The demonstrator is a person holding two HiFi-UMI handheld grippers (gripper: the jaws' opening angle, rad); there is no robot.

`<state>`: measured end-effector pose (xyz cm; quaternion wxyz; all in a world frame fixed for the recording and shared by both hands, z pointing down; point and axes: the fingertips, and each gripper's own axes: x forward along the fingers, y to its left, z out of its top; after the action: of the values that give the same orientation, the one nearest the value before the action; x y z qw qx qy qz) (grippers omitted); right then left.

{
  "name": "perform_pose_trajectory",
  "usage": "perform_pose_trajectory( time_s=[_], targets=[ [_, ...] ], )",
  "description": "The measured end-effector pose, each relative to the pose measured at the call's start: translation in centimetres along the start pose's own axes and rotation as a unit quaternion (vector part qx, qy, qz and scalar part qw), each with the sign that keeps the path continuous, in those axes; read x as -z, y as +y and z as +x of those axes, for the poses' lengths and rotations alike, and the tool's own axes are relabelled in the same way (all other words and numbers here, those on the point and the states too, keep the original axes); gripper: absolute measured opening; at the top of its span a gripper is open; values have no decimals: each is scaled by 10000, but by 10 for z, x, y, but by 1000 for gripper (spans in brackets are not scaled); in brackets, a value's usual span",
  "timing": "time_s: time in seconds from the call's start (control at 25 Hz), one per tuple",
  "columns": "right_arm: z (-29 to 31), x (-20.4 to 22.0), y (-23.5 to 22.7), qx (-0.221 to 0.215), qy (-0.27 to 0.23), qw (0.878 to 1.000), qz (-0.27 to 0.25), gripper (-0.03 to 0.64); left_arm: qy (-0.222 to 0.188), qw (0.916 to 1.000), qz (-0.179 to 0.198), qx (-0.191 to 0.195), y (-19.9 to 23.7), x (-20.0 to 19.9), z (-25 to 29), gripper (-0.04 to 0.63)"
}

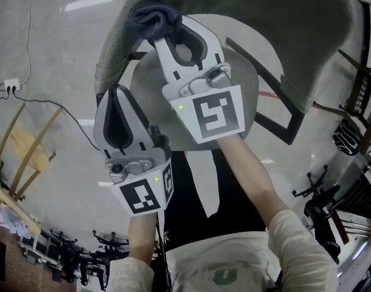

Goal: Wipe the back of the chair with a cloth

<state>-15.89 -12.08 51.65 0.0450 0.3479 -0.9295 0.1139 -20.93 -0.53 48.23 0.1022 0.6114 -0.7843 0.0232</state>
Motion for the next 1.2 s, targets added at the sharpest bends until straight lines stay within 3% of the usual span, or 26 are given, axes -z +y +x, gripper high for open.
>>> perform_pose_trajectory(
  time_s=[0.2, 0.44, 0.84, 1.2],
  targets=[
    [-10, -1, -54, 1023, -94, 9947, -84, 58, -61, 9998, 89, 189, -8, -5, 13, 15],
    [-37, 0, -104, 2055, -29, 9786, -105, 58, 12, 9983, 216, 544, -30, 0, 21, 15],
    [-113, -1, -178, 3719, -147, 9281, 93, 58, 69, 9925, 376, 1159, -72, 3, 36, 15],
    [-179, 4, -202, 4626, -124, 8865, 55, 58, 181, 9831, 502, 1753, -117, 10, 38, 15]
  ],
)
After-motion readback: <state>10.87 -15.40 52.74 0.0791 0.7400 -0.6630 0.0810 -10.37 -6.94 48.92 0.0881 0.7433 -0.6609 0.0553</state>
